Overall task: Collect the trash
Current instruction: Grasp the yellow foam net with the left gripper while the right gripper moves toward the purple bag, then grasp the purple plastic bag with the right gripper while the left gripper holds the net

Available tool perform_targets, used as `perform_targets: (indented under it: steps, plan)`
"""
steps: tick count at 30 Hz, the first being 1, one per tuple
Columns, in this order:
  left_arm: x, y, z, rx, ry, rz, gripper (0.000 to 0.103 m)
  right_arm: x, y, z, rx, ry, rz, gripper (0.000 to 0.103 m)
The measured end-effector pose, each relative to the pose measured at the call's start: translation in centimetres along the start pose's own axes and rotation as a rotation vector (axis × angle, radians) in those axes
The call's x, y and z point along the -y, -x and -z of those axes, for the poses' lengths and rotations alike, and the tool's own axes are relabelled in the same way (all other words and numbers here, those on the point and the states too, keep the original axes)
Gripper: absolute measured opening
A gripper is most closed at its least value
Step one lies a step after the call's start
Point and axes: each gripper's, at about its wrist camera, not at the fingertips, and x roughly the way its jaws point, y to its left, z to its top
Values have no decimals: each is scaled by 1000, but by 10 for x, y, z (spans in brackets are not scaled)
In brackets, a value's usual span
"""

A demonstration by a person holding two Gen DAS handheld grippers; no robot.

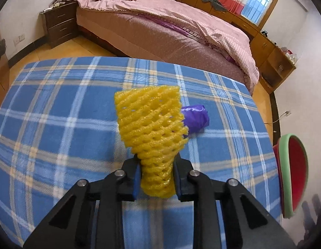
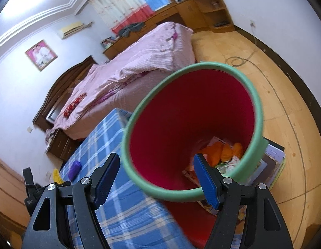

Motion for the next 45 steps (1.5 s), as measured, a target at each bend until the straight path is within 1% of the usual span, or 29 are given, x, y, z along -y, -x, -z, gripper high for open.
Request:
perform_targets:
  steps: [6,11,14,15,16,19,23,25,27,31,33,35,38,40,41,42,43,45]
  plan:
    - [-28,27,3,30,32,4,25,-53,-5,5,-23,121,-44,75]
    - [-58,38,3,32,82,-3,25,-105,-18,11,-75,225,-112,75]
    - [-70,41,1,49,97,-39,25,-136,-32,19,-112,293,-139,75]
    - [-75,42,1,55,102,-74,25,-145,-38,23,-124,314,-152,75]
    - [-78,43,1,60,106,-92,25,-156,-45,26,-132,336,-159,75]
    - [-91,44,2,77,119,-128,25,-183,-64,38,-146,395,-182,75]
    - [-101,42,3,106,130,-166,25,-216,-93,55,-180,496,-182,75]
    - [-106,41,4,125,137,-192,25,-226,-105,64,-196,530,-168,81]
    - [-110,40,6,152,140,-224,25,-235,-120,73,-211,548,-164,81]
    - [-117,35,6,173,142,-261,25,-246,-145,85,-244,608,-150,82]
    - [-120,31,7,166,146,-258,25,-254,-163,92,-262,660,-126,84]
    - [-124,28,8,152,156,-245,25,-261,-176,97,-256,699,-94,86]
    - [-127,27,8,159,159,-245,25,-269,-188,101,-234,730,-100,86]
    - [-127,27,10,165,158,-244,25,-273,-197,100,-247,723,-123,87]
    - [-127,27,10,166,157,-244,25,-274,-202,100,-255,718,-130,88]
    - [-126,27,10,167,156,-246,25,-276,-206,100,-266,716,-135,97]
    - [-126,27,10,168,155,-247,25,-278,-211,100,-273,719,-136,103]
    - [-125,27,10,170,148,-251,25,-283,-216,101,-272,738,-134,103]
